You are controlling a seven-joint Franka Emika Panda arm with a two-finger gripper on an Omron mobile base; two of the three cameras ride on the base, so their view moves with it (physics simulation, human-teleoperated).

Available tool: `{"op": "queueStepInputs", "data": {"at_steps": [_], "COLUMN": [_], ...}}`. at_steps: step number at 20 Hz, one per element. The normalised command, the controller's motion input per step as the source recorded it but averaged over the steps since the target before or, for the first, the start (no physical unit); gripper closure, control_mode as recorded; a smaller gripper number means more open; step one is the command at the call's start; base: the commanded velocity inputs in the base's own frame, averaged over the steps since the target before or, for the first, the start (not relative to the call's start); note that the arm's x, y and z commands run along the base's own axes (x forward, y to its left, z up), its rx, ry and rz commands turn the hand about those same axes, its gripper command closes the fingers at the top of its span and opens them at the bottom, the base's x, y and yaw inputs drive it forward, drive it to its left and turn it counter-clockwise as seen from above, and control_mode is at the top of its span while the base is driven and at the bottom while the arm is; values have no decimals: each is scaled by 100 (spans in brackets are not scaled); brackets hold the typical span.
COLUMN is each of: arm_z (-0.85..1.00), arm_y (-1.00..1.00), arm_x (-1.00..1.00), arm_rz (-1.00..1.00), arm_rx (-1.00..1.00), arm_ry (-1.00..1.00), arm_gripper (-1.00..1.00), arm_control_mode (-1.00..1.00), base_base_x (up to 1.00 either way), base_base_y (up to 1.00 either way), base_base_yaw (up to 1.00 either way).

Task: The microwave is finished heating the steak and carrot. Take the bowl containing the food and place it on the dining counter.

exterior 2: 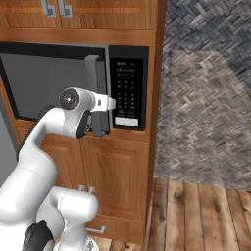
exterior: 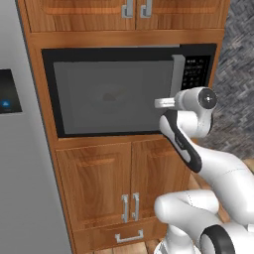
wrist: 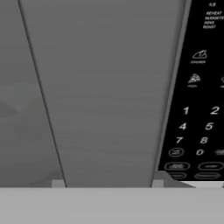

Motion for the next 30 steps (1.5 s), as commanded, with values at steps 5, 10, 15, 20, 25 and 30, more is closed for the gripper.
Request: {"op": "queueStepInputs", "data": {"at_steps": [5, 10, 15, 20, 25, 30], "arm_z": [0, 8, 45, 68, 67, 68], "arm_y": [0, 2, 27, 67, 98, 100], "arm_x": [-1, -61, -100, -100, -100, -100], "arm_rz": [0, 1, 0, 0, 0, 0], "arm_rx": [0, 1, 4, 1, 0, -1], "arm_ry": [0, 0, 0, 0, 0, 0], "arm_gripper": [100, 100, 100, 100, 100, -100], "arm_control_mode": [-100, -100, -100, -100, -100, -100], "base_base_x": [0, 0, 0, 0, 0, 0], "base_base_y": [0, 0, 0, 0, 0, 0], "base_base_yaw": [0, 0, 0, 0, 0, 0]}}
